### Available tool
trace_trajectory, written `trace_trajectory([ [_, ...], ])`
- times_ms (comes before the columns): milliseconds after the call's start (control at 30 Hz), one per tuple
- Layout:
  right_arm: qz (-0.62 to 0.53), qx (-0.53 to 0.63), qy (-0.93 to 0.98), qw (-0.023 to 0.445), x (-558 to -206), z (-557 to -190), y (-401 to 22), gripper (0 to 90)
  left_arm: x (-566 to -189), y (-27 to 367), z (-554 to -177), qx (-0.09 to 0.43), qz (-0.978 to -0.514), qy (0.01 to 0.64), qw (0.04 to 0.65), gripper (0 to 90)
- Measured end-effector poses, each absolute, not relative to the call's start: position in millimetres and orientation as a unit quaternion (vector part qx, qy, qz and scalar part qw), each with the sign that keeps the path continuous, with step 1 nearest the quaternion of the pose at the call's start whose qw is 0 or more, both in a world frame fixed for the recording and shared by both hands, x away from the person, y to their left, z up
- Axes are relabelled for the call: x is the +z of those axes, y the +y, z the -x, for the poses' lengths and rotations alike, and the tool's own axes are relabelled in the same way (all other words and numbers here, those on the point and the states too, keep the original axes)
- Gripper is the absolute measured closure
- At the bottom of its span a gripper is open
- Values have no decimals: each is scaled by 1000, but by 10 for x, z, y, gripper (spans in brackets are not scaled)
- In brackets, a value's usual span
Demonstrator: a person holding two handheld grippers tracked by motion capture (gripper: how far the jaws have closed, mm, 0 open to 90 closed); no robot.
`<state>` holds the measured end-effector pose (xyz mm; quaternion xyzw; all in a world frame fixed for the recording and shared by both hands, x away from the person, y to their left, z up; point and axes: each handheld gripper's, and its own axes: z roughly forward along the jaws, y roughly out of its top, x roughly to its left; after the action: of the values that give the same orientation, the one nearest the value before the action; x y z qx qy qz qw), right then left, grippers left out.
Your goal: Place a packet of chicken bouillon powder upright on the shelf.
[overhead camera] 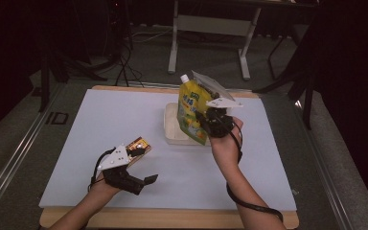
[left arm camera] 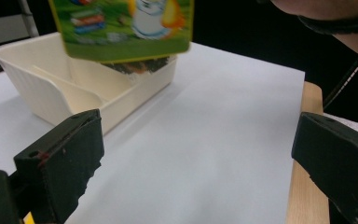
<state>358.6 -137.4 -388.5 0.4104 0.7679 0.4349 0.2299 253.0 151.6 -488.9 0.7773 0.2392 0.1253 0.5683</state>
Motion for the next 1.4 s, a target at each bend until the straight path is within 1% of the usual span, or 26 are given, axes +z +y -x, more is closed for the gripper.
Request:
trace_trajectory([
  [200,-439,424,754,244,-3923,-3750,-1227,900,-4981,1473,-2501,123,-783,236,563,25],
  [467,-462,421,742,240,-4002,-3922,-1100,899,-5069,1445,-2447,135,-787,232,556,25],
  [600,-481,409,733,254,-4036,-4012,-1058,900,-5075,1453,-2445,138,-785,234,557,25],
  [867,-505,382,733,248,-4152,-4132,-936,899,-5087,1449,-2450,141,-785,234,556,25],
  [1067,-516,387,733,216,-4195,-4169,-846,897,-5093,1446,-2463,141,-785,235,555,25],
  [1400,-494,386,746,225,-4346,-4180,-788,899,-5100,1460,-2473,140,-783,237,558,25],
])
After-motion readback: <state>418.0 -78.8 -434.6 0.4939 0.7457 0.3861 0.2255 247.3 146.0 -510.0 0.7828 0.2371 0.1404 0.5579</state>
